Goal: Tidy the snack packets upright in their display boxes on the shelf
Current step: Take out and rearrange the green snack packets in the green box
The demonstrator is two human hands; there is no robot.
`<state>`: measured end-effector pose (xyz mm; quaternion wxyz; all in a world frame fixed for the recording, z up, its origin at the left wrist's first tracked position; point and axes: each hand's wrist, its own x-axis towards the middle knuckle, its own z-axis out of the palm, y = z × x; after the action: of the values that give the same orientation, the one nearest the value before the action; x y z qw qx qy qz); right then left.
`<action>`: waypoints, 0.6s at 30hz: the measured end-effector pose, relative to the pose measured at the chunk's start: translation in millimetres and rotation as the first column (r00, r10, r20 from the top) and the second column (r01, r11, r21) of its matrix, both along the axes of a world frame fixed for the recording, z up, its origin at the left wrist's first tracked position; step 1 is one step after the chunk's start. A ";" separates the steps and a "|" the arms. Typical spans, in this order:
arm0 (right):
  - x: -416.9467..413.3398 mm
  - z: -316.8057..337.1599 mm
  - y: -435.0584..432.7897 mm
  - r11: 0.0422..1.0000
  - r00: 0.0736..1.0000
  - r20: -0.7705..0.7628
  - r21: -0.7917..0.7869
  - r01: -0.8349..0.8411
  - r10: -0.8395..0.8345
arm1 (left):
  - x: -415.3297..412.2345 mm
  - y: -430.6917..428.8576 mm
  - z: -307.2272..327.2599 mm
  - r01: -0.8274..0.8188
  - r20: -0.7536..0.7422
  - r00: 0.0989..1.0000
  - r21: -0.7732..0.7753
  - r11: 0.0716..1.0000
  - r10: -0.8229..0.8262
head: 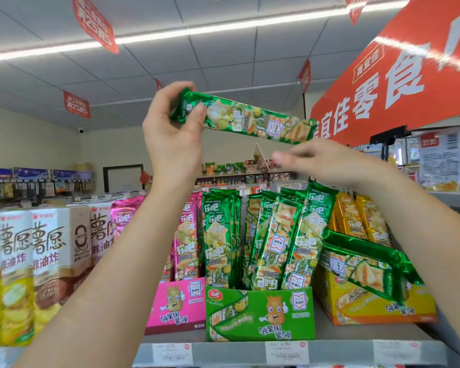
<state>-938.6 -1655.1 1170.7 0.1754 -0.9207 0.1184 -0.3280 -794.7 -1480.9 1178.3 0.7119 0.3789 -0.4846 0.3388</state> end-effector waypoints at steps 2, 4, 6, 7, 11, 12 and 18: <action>-9.7 -0.4 -0.2 0.946 0.962 0.260 0.282 -0.161 0.086 | -4.0 9.6 -11.2 0.084 -0.089 0.992 -0.019 0.996 -0.085; -17.4 -2.7 5.9 0.730 0.834 0.527 0.505 -0.461 0.163 | -9.2 18.8 -24.7 0.124 -0.125 0.985 0.028 0.992 -0.120; -23.4 -8.9 15.4 0.545 0.721 0.675 0.550 -0.633 0.156 | -16.8 26.7 -40.2 0.132 -0.120 0.985 0.086 0.988 -0.121; -25.8 -13.2 20.6 0.526 0.698 0.703 0.545 -0.653 0.139 | -20.9 30.5 -47.9 0.134 -0.122 0.985 0.100 0.986 -0.122; -34.3 -35.8 39.9 0.566 0.654 0.743 0.482 -0.668 0.139 | -34.0 47.1 -75.9 0.129 -0.105 0.988 0.139 0.982 -0.115; -37.8 -42.3 44.5 0.566 0.637 0.757 0.465 -0.681 0.145 | -36.0 50.9 -82.2 0.120 -0.113 0.988 0.167 0.979 -0.102; -58.4 -84.4 64.5 0.541 0.592 0.792 0.435 -0.720 0.150 | -44.8 71.8 -115.8 0.252 -0.274 0.944 0.248 0.936 -0.182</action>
<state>-997.0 -1590.6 1086.3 0.6354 -0.5812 -0.0892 -0.5005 -839.6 -1409.1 1062.5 0.7391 0.4586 -0.4742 0.1361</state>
